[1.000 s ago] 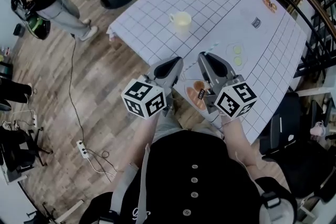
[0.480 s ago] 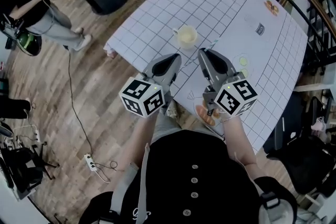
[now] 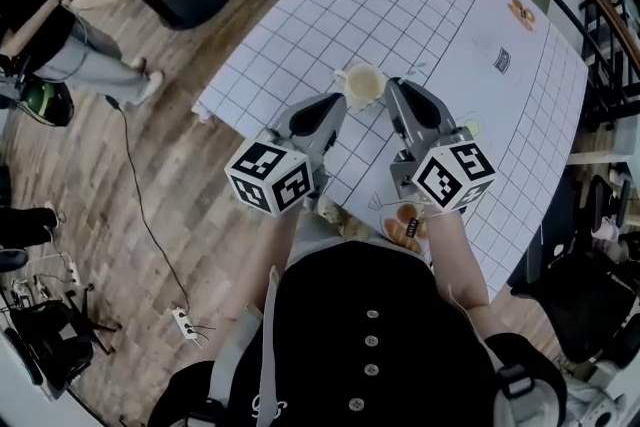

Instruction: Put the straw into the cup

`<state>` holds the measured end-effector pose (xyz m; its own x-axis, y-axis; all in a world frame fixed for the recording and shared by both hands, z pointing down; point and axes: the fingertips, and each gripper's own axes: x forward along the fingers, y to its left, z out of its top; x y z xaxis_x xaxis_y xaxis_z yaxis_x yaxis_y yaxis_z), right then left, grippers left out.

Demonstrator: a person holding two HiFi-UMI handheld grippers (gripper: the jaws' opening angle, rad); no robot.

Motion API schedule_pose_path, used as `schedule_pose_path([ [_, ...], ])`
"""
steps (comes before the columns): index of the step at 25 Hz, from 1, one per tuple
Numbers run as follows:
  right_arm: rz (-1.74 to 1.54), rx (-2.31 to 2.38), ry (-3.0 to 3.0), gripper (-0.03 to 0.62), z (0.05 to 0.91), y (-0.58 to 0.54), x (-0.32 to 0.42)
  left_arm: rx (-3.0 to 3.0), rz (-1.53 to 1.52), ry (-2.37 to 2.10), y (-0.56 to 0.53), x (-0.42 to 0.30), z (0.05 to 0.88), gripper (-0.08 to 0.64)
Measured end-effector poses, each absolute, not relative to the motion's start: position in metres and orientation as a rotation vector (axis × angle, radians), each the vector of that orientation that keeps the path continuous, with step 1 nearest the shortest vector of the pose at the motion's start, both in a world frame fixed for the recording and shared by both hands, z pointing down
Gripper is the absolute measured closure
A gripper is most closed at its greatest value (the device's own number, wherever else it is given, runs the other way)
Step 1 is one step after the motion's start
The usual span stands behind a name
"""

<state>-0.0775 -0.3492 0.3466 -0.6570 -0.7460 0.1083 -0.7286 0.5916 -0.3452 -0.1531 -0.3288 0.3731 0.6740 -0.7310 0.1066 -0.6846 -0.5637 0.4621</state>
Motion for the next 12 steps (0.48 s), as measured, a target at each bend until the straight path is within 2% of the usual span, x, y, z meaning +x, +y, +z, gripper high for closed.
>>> schedule_pose_path([
  [12, -0.626, -1.422, 2.700, 0.577, 0.376, -0.399, -0.070, 2.419, -0.080, -0.982, -0.371, -0.148, 0.395, 0.560],
])
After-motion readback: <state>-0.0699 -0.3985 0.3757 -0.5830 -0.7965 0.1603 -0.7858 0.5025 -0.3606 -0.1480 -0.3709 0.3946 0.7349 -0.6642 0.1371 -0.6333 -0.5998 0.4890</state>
